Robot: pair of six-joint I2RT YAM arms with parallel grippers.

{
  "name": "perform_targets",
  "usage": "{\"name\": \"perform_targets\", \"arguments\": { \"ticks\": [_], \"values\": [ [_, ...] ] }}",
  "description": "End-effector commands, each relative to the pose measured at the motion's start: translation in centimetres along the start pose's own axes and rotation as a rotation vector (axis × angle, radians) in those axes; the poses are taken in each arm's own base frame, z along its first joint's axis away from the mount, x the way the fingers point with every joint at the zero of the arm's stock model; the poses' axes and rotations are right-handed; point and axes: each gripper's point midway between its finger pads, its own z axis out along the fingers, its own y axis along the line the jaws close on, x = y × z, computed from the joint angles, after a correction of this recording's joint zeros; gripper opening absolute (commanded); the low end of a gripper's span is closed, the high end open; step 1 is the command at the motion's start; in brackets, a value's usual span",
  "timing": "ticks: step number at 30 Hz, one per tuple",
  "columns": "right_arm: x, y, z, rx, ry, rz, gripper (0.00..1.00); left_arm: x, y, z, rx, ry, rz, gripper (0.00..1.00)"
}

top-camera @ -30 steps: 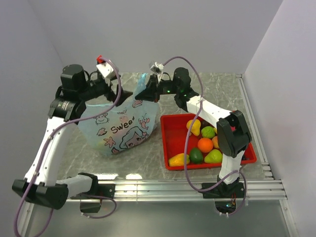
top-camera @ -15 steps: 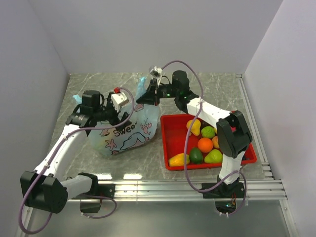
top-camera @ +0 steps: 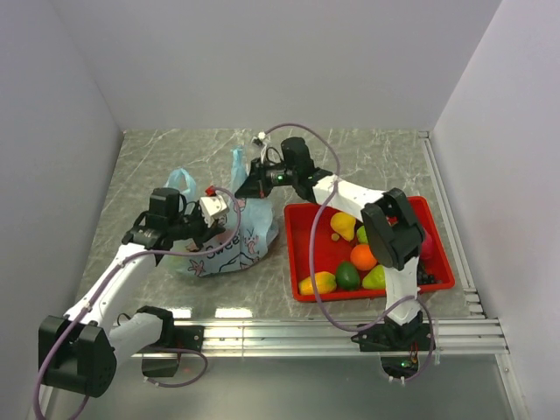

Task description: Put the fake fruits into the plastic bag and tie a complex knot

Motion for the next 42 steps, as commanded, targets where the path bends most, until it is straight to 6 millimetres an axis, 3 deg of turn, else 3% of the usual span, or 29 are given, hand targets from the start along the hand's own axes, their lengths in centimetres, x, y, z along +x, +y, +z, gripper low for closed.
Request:
{"name": "perform_targets", "arguments": {
  "ticks": [1, 8, 12, 13, 15, 16, 17, 19, 20, 22, 23, 25, 26, 30, 33, 37, 42],
  "values": [
    [-1.3, -4.1, -0.2, 0.184, -0.043, 0.107, 0.0, 1.6, -1.2, 0.3, 0.034, 0.013, -0.022, 0.01],
    [3.0, -7.3, 0.3, 0.356, 0.063, 0.162, 0.0, 4.6, -1.4, 1.2, 0.016, 0.06, -0.071, 0.01],
    [4.2, -8.0, 0.9, 0.396, 0.134, 0.154, 0.0, 4.5, -1.9, 0.8, 0.033, 0.067, -0.069, 0.02],
    [4.2, -7.6, 1.0, 0.384, 0.141, 0.145, 0.0, 3.2, -2.0, 0.4, 0.04, 0.036, -0.072, 0.18],
    [4.0, -6.9, 1.2, 0.368, 0.149, 0.117, 0.0, -1.4, -1.3, -0.9, 0.029, -0.045, -0.056, 0.42],
    [3.8, -6.4, 1.1, 0.357, 0.149, 0.107, 0.0, -3.4, -2.0, -1.8, 0.053, -0.082, -0.099, 0.52],
    [3.7, -6.0, 1.3, 0.346, 0.149, 0.098, 0.0, -7.3, -1.4, -3.3, 0.037, -0.15, -0.081, 0.68],
    [3.7, -5.4, 1.3, 0.335, 0.156, 0.077, 0.0, -10.8, -1.9, -5.3, 0.038, -0.205, -0.172, 0.8],
    [3.6, -5.3, 1.3, 0.332, 0.157, 0.07, 0.0, -14.0, -1.7, -7.0, 0.023, -0.258, -0.157, 0.88],
    [3.6, -5.0, 1.3, 0.324, 0.161, 0.045, 0.0, -16.3, -1.6, -8.8, -0.02, -0.297, -0.21, 0.91],
    [3.6, -4.8, 1.4, 0.322, 0.164, 0.032, 0.0, -17.6, -0.5, -10.2, -0.106, -0.317, -0.217, 0.91],
    [3.7, -4.8, 1.3, 0.323, 0.167, 0.012, 0.0, -18.6, 0.3, -12.1, -0.207, -0.356, -0.24, 0.94],
    [3.7, -4.7, 1.3, 0.321, 0.168, 0.007, 0.0, -18.7, 1.8, -13.1, -0.312, -0.369, -0.24, 0.95],
    [3.9, -4.6, 1.1, 0.32, 0.177, -0.019, 0.0, -17.6, 3.3, -15.1, -0.46, -0.378, -0.302, 0.99],
    [3.9, -4.3, 1.0, 0.313, 0.182, -0.038, 0.0, -15.8, 4.3, -15.2, -0.513, -0.338, -0.325, 0.99],
    [4.2, -3.9, 1.0, 0.294, 0.192, -0.08, 0.0, -13.5, 7.0, -15.4, -0.653, -0.303, -0.354, 0.99],
    [4.3, -3.4, 1.0, 0.267, 0.2, -0.118, 0.0, -12.4, 8.2, -14.6, -0.671, -0.265, -0.254, 0.99]
  ]
}}
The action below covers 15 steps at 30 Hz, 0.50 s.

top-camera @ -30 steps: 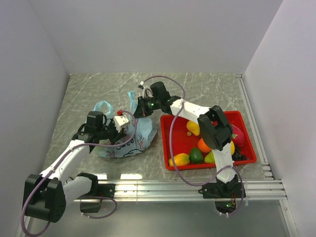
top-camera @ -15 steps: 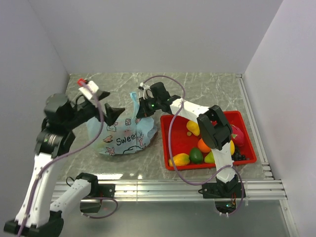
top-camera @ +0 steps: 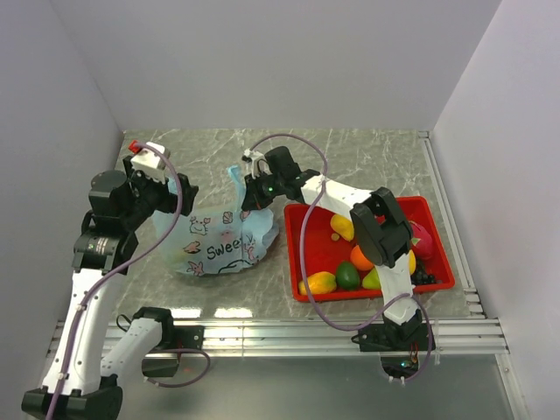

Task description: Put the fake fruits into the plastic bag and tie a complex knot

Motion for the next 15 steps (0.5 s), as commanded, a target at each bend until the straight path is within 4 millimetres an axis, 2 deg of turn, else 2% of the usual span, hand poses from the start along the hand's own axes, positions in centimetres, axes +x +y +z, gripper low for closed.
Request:
{"name": "perform_targets", "arguments": {
  "ticks": [1, 4, 6, 7, 9, 10, 11, 12, 13, 14, 15],
  "values": [
    [-2.3, 2.1, -1.6, -0.025, -0.055, -0.11, 0.0, -0.1, 0.9, 0.6, -0.018, -0.057, 0.093, 0.99],
    [-2.1, 2.2, -1.6, -0.039, -0.049, -0.137, 0.0, 0.2, 0.4, 0.6, 0.022, -0.109, 0.174, 0.99],
    [-2.1, 2.3, -1.6, -0.047, -0.042, -0.157, 0.0, 0.9, -0.1, 1.2, 0.065, -0.122, 0.206, 0.92],
    [-2.1, 2.3, -1.6, -0.046, -0.038, -0.161, 0.0, 1.2, 0.0, 1.3, 0.076, -0.118, 0.203, 0.75],
    [-2.2, 2.3, -1.7, -0.046, -0.024, -0.181, 0.0, 1.2, -0.3, 1.5, 0.109, -0.115, 0.164, 0.58],
    [-2.3, 2.3, -1.9, -0.044, -0.021, -0.184, 0.0, 0.9, 0.0, 1.4, 0.103, -0.115, 0.144, 0.28],
    [-2.5, 2.5, -2.1, -0.043, -0.012, -0.181, 0.0, 0.9, 0.0, 1.2, 0.102, -0.109, 0.122, 0.04],
    [-3.1, 2.7, -2.7, -0.04, -0.019, -0.184, 0.06, 0.8, 0.0, 1.1, 0.09, -0.108, 0.075, 0.0],
    [-3.6, 2.7, -3.1, -0.028, -0.029, -0.186, 0.27, 0.9, -0.1, 0.9, 0.094, -0.106, 0.06, 0.0],
    [-4.0, 2.9, -3.7, -0.022, -0.036, -0.189, 0.44, 1.1, -0.5, 0.6, 0.112, -0.101, 0.054, 0.0],
    [-5.5, 3.9, -5.3, -0.016, -0.081, -0.214, 0.69, 1.4, -1.1, 0.2, 0.134, -0.094, 0.037, 0.0]
  ]
}}
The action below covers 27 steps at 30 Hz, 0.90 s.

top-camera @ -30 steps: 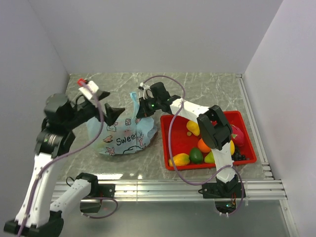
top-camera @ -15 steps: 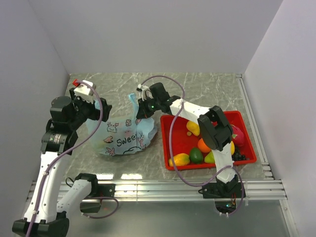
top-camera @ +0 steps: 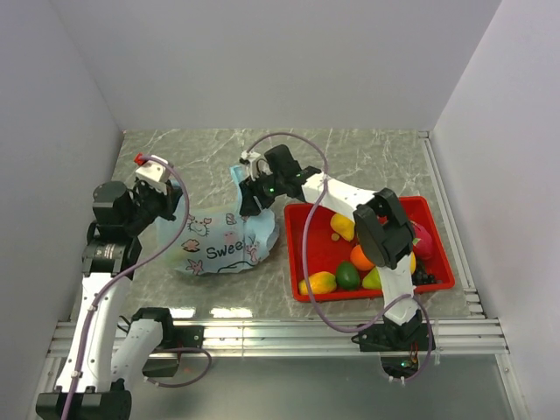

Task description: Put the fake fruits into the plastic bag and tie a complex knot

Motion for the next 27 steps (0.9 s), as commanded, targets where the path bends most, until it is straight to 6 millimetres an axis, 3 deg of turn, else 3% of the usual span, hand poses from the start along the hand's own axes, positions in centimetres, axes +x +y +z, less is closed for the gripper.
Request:
{"name": "perform_targets", "arguments": {
  "ticks": [1, 2, 3, 4, 6, 7, 11, 14, 15, 17, 25, 26, 27],
  "values": [
    [-6.8, 2.9, -5.7, 0.02, -0.155, -0.127, 0.77, -2.0, -1.7, -1.1, 0.068, -0.068, -0.042, 0.0],
    [-7.5, 2.8, -6.7, 0.022, -0.196, -0.134, 0.83, -1.6, -1.9, -1.2, 0.071, -0.058, -0.057, 0.0],
    [-9.4, 4.2, -9.2, 0.011, -0.269, -0.168, 0.88, -1.5, -2.3, -1.5, 0.083, -0.053, -0.07, 0.0],
    [-10.2, 5.1, -10.4, -0.016, -0.31, -0.19, 0.92, -1.3, -2.3, -1.5, 0.083, -0.049, -0.077, 0.0],
    [-12.0, 7.1, -13.2, -0.057, -0.419, -0.234, 0.93, -1.2, -2.3, -1.7, 0.071, -0.054, -0.091, 0.0],
    [-12.2, 7.7, -13.7, -0.071, -0.431, -0.245, 0.93, -1.0, -2.1, -1.7, 0.06, -0.05, -0.091, 0.0],
    [-14.6, 13.4, -15.2, -0.256, -0.516, -0.344, 0.95, -0.9, -1.6, -1.4, 0.018, -0.042, -0.18, 0.0],
    [-14.6, 15.9, -13.6, -0.349, -0.517, -0.36, 0.95, -1.1, -1.1, -0.9, -0.011, -0.04, -0.262, 0.0],
    [-13.8, 16.8, -11.9, -0.386, -0.492, -0.357, 0.96, -1.0, -1.0, -0.7, -0.02, -0.036, -0.28, 0.0],
    [-13.6, 17.9, -10.6, -0.432, -0.509, -0.37, 0.96, -0.9, -0.9, -0.5, -0.031, -0.034, -0.325, 0.0],
    [-13.1, 20.7, -4.5, -0.545, -0.566, -0.328, 0.97, 0.5, -0.6, 0.2, -0.064, -0.015, -0.442, 0.01],
    [-13.3, 21.9, -4.1, -0.563, -0.576, -0.333, 0.97, 0.6, -0.6, 0.3, -0.065, -0.013, -0.466, 0.0],
    [-12.7, 21.6, -2.5, -0.561, -0.557, -0.316, 0.97, 0.9, 0.2, 0.2, -0.096, -0.012, -0.483, 0.0]
  ]
}}
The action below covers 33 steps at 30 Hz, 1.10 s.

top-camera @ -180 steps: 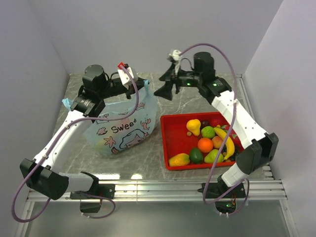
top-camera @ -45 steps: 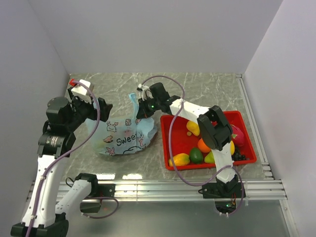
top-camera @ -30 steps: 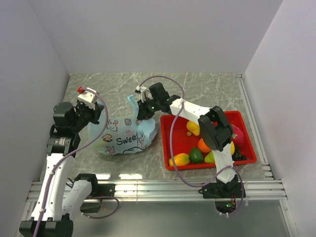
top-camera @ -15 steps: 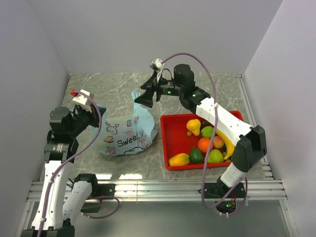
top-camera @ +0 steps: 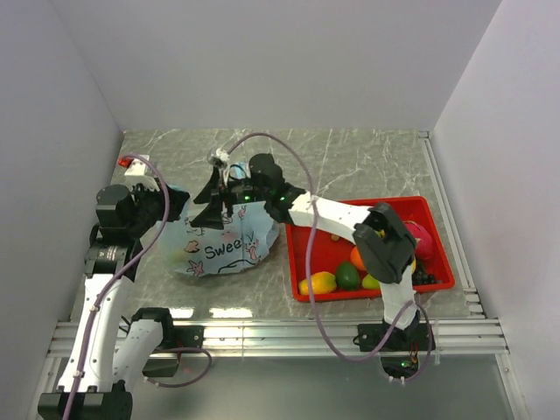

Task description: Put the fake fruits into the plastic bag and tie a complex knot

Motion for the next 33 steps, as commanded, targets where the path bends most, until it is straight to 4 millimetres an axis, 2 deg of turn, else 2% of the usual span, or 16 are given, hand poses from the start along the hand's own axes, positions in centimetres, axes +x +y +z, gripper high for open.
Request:
{"name": "perform_targets", "arguments": {
  "ticks": [1, 2, 3, 5, 8, 12, 16, 17, 18, 21, 22, 24, 27, 28, 30, 33],
  "values": [
    [-3.2, 1.7, 2.8, -0.059, -0.123, -0.069, 0.97, -0.7, 1.2, 0.4, -0.048, -0.044, -0.088, 0.0],
    [-3.1, 1.5, 3.5, -0.052, -0.132, -0.057, 0.98, -0.5, 1.3, 0.5, -0.051, -0.042, -0.112, 0.0],
    [-1.0, 0.6, 4.5, -0.05, -0.102, -0.022, 0.98, -0.5, 1.8, 0.6, -0.061, -0.044, -0.126, 0.0],
    [0.4, -0.2, 5.5, -0.033, -0.076, 0.026, 0.98, -0.7, 2.2, 0.8, -0.072, -0.059, -0.148, 0.0],
    [4.1, -1.6, 6.2, -0.006, -0.018, 0.078, 0.77, -0.6, 2.7, 1.2, -0.07, -0.051, -0.156, 0.01],
    [7.1, -2.2, 6.1, 0.008, 0.042, 0.099, 0.29, -0.6, 3.3, 1.5, -0.061, -0.05, -0.17, 0.0],
    [9.0, -2.4, 5.8, 0.022, 0.084, 0.111, 0.02, -1.1, 3.9, 1.5, -0.053, -0.058, -0.154, 0.04],
    [9.5, -2.4, 5.6, 0.028, 0.094, 0.115, 0.0, -1.3, 3.8, 1.5, -0.033, -0.061, -0.135, 0.11],
    [9.7, -2.5, 5.6, 0.029, 0.098, 0.118, 0.0, -2.2, 4.1, 1.1, -0.033, -0.082, -0.12, 0.37],
    [10.3, -2.6, 5.8, 0.029, 0.116, 0.13, 0.0, -4.6, 4.0, -0.1, 0.026, -0.096, -0.051, 0.82],
    [10.4, -2.6, 5.9, 0.027, 0.117, 0.137, 0.0, -5.1, 4.2, -0.6, 0.029, -0.092, -0.032, 0.88],
    [10.3, -2.6, 6.1, 0.018, 0.116, 0.14, 0.0, -6.6, 4.4, -2.3, 0.074, -0.086, 0.041, 0.96],
    [9.6, -2.5, 6.1, -0.001, 0.104, 0.144, 0.0, -5.4, 4.7, -4.9, 0.15, -0.016, 0.097, 0.97],
    [9.5, -2.3, 6.1, -0.012, 0.101, 0.148, 0.0, -2.6, 4.1, -5.9, 0.17, 0.079, -0.009, 0.97],
    [9.1, -2.2, 6.0, -0.027, 0.093, 0.147, 0.0, -1.3, 5.1, -6.5, 0.214, 0.129, 0.192, 0.97],
    [8.9, -2.1, 5.9, -0.04, 0.095, 0.14, 0.0, 3.2, 5.0, -6.9, 0.32, 0.249, 0.205, 0.99]
  ]
}}
